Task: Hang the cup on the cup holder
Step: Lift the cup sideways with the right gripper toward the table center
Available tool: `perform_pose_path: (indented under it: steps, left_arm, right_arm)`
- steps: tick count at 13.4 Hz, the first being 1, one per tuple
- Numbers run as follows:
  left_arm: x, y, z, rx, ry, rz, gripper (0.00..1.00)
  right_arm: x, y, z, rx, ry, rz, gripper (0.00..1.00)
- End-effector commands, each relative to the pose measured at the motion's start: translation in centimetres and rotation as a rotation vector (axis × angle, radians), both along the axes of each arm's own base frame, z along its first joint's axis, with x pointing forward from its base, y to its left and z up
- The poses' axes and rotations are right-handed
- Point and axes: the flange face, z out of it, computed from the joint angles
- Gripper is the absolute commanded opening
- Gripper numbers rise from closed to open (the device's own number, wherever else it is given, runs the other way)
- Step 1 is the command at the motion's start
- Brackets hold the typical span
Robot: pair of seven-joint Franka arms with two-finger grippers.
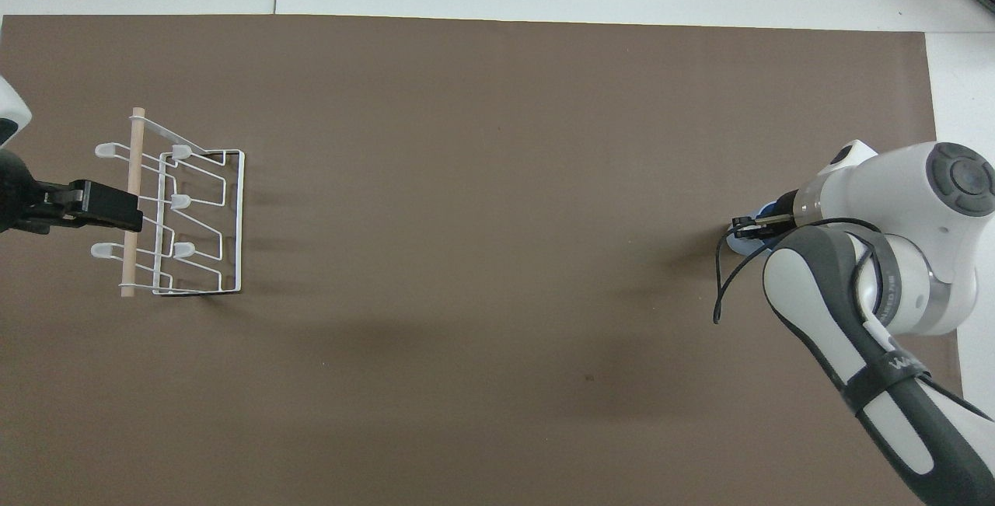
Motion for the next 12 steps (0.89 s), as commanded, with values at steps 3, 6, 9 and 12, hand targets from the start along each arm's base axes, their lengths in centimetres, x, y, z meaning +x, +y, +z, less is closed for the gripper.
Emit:
perform_pose_path:
  steps: [3,6,9,12]
  left_arm:
    - [-0.8,0.2,0.1,-0.008,-0.012,0.008,1.00]
    - [-0.8,0.2,0.1,-0.008,-0.012,0.008,1.00]
    - [-0.7,0.2,0.1,-0.008,-0.013,0.008,1.00]
    - [-0.7,0.3,0.3,-0.009,-0.021,0.009,1.00]
  right_arm:
    - [1.1,2.8,4.2,0.319,-0.034,0.146,0.00]
    - [1.5,6.7,7.2,0.458,-0.074,0.156,0.00]
    - [1.5,9.2,8.8,0.687,-0.119,0.118,0.00]
    - [1.3,10.7,10.0,0.850,-0.134,0.063,0.00]
